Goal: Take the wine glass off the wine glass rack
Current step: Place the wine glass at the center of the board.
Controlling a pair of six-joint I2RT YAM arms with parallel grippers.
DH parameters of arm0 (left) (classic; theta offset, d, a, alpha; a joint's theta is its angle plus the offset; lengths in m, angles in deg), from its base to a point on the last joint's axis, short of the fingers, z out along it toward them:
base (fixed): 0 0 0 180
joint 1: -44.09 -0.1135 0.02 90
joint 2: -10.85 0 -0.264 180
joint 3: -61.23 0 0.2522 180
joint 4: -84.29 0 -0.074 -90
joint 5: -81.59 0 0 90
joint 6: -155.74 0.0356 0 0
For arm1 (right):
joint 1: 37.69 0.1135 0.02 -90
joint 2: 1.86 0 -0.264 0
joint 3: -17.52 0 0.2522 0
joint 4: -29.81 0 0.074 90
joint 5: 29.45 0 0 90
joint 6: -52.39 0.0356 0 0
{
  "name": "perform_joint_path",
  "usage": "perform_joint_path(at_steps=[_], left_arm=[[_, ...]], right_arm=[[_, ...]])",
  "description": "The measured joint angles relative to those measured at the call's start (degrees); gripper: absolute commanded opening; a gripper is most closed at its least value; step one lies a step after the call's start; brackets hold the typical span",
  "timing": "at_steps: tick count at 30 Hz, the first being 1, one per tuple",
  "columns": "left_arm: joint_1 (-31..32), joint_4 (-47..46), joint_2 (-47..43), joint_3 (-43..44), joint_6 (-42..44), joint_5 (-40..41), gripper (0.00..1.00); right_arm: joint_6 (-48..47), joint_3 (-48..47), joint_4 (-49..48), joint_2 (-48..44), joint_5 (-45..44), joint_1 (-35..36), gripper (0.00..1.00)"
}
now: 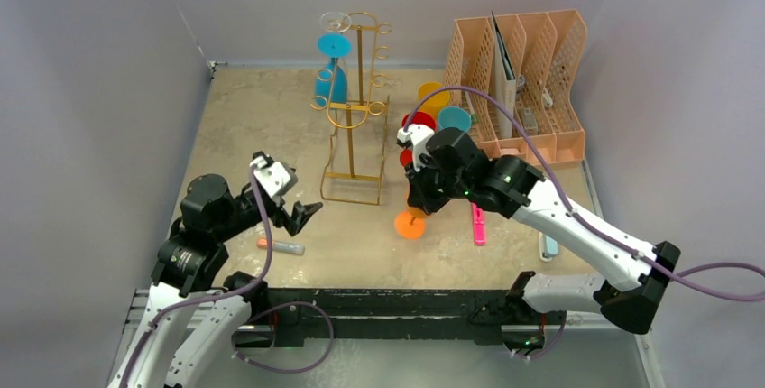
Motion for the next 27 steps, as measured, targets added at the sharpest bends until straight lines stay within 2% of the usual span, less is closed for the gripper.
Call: perform_joint_path(at_steps=[4, 8, 17, 27], left_arm=[[0.0, -0.8, 1.6, 0.0, -6.4, 7.9, 0.92], [0.0, -0.9, 1.8, 0.0, -10.8, 13.6, 0.94], [0.0, -1.1, 0.2, -1.8, -16.9, 23.8, 0.98], [-0.1, -1.8, -4.0, -7.3, -21.2, 29.3, 0.98]], right_arm=[[-4.7, 0.0, 0.9, 2.8, -9.2, 2.5, 0.00], [-7.3, 0.3, -2.1, 4.0, -13.3, 3.5, 0.00], [-8.5, 0.6, -8.2, 9.8, -16.7, 3.5, 0.00], [-8.7, 1.4, -10.9, 14.3, -22.4, 3.5, 0.00]])
